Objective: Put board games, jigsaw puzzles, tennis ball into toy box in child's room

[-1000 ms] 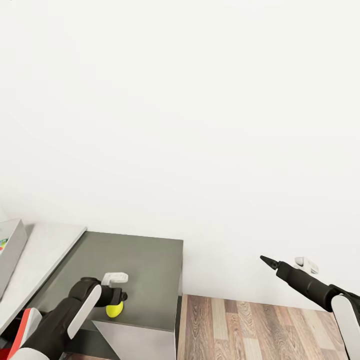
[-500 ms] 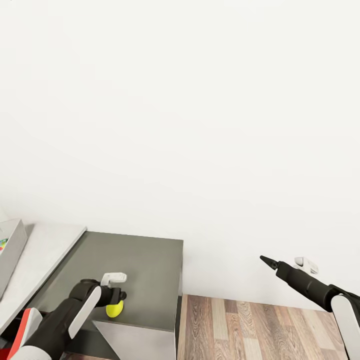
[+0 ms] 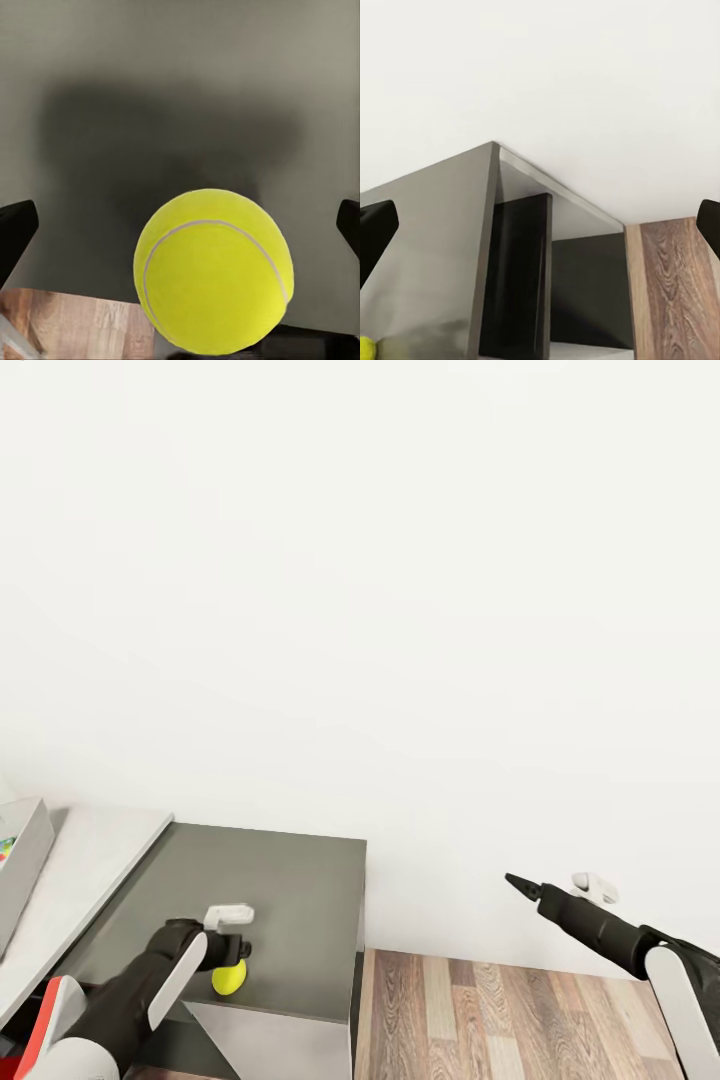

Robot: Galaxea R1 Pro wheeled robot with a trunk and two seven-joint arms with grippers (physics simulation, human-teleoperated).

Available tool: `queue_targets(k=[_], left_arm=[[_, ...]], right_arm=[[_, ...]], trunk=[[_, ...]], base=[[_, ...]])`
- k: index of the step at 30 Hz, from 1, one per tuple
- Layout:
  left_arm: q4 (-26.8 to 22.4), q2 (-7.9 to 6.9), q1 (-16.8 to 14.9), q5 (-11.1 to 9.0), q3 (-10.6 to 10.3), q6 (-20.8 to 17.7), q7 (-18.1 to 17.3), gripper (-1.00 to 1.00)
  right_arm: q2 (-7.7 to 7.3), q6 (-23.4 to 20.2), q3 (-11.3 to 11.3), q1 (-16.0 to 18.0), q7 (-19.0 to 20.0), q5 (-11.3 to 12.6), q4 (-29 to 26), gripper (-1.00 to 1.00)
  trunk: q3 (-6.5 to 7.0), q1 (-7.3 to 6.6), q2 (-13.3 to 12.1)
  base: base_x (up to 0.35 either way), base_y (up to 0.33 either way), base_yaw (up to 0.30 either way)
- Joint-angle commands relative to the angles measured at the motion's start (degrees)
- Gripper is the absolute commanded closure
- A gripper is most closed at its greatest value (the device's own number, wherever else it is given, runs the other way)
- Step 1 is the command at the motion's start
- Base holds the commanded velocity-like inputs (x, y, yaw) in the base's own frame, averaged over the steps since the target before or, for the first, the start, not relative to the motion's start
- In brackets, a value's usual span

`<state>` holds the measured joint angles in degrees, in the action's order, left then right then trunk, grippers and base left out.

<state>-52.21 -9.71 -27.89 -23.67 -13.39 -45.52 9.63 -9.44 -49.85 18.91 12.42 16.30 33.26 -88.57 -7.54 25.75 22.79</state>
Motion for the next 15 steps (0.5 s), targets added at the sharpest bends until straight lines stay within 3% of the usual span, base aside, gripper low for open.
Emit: queue_targets(k=[1,8,15], left_arm=[[0.65,0.18,-0.32,-0.56,-0.23,-0.07,0.54,-1.00],[1.87,1.54,-0.89,0.01,-0.37,0.81,0.28,-1.00],[2.30,1.98,-0.94,0.83,-0.40,0.67,-0.17,-1.00]], right_arm=[[0.02,-0.31,0.06,0.06,0.41,-0.30,-0.03,-1.00],[0.00,-0.30,0.00,0.06,0.32,-0.29,-0.03,-1.00],[0.02,-0.31,-0.01,0.06,0.31,-0.29,-0.03,-1.00]], trunk=[[-0.13,0.04,0.13],[-0.13,0.04,0.13],[-0.13,0.04,0.13]], base=[[0.000,0.000,0.000],[0.000,0.000,0.000],[0.000,0.000,0.000]])
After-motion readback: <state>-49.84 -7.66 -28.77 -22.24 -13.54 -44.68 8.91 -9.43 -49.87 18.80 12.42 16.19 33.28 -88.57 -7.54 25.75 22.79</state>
